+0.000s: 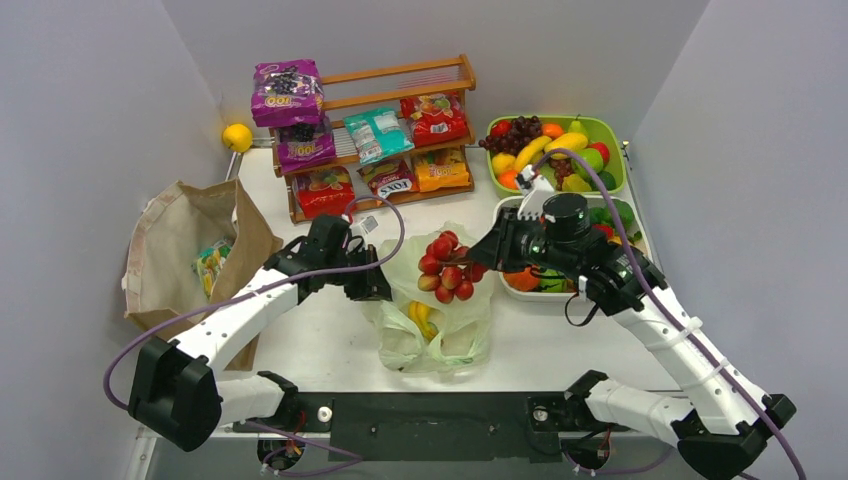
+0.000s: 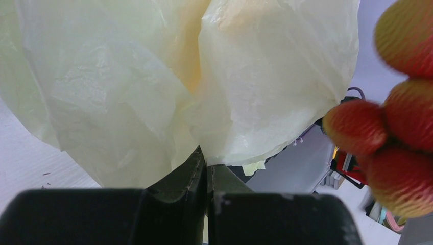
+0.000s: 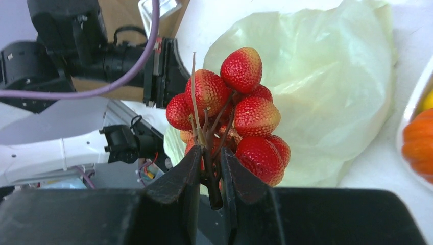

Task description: Place the food into the grocery bag and tie it

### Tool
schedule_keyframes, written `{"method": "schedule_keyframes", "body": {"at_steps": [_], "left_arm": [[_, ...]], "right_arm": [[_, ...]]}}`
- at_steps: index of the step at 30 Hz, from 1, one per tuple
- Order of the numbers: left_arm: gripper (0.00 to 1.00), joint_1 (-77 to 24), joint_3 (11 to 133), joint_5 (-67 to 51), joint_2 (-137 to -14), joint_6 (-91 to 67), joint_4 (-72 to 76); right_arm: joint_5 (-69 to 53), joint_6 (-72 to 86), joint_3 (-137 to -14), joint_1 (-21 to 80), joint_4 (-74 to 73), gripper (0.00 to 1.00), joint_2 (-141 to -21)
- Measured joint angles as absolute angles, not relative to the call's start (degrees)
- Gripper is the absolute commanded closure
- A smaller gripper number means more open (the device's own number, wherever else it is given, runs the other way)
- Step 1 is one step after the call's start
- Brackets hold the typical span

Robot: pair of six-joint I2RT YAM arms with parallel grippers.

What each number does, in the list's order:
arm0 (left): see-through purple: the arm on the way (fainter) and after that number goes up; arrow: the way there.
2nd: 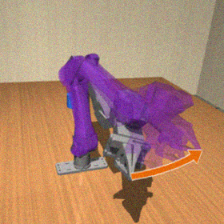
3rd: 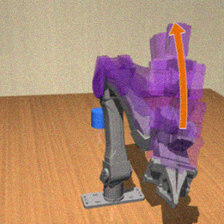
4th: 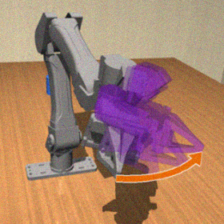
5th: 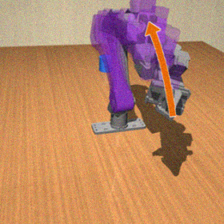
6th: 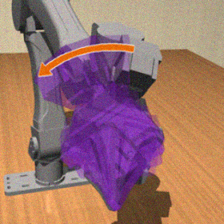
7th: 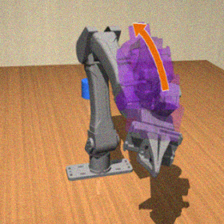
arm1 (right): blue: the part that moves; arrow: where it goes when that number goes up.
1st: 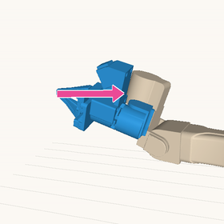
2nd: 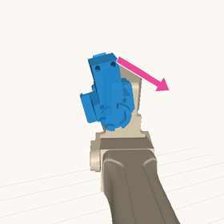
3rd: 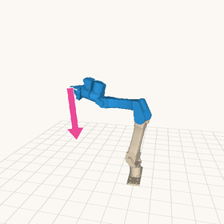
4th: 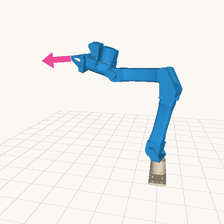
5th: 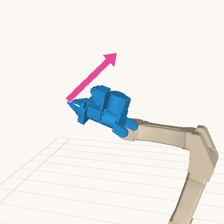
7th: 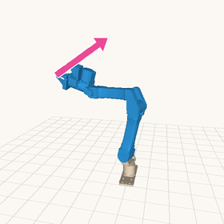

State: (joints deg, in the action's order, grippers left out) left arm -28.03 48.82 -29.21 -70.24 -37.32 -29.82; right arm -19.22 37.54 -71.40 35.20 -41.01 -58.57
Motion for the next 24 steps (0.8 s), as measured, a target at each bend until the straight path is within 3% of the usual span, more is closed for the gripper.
{"method": "schedule_keyframes", "body": {"at_steps": [11,24], "left_arm": [[1.0,-28.0,51.4,-29.2,-70.2,-39.3,-30.8],[1.0,-30.5,55.5,-28.5,-70.1,-39.8,-33.3]], "right_arm": [[-8.8,42.9,-67.1,53.6,-41.6,1.0,-58.1],[2.9,46.9,-65.2,60.4,-41.6,1.0,-62.8]]}}
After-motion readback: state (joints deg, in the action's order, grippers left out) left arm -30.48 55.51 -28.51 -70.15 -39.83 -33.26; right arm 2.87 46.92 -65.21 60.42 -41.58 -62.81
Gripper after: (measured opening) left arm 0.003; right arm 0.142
